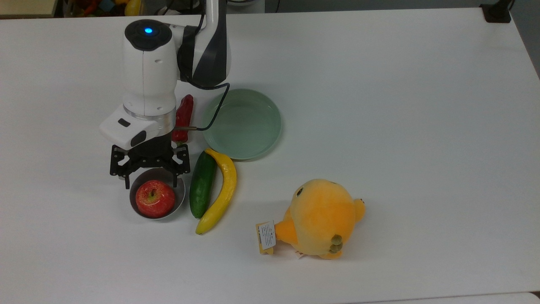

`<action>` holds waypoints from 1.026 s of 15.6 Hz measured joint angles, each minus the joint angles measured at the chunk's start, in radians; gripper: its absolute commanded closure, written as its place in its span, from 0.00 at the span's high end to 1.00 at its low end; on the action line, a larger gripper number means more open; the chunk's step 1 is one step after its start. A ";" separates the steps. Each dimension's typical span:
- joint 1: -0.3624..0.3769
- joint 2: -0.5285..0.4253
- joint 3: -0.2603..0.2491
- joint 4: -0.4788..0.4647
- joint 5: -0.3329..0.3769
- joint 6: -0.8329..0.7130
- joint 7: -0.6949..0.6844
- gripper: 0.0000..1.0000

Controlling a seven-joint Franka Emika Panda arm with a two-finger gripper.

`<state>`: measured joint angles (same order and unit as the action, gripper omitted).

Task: Red apple placed in the center of the desktop
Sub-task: 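Lower the gripper around the red apple and close on it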

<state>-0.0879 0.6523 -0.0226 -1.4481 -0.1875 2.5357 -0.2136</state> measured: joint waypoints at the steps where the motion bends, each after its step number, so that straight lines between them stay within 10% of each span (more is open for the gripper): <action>1: 0.000 0.009 0.000 0.011 0.000 0.000 0.000 1.00; 9: 0.000 0.046 0.000 0.051 -0.001 0.000 -0.014 1.00; 13: 0.000 0.052 0.000 0.059 -0.017 0.000 -0.018 0.40; 16: -0.001 0.052 0.000 0.060 -0.036 0.000 -0.019 0.30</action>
<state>-0.0887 0.7039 -0.0227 -1.3880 -0.2235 2.5358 -0.2327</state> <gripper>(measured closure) 0.207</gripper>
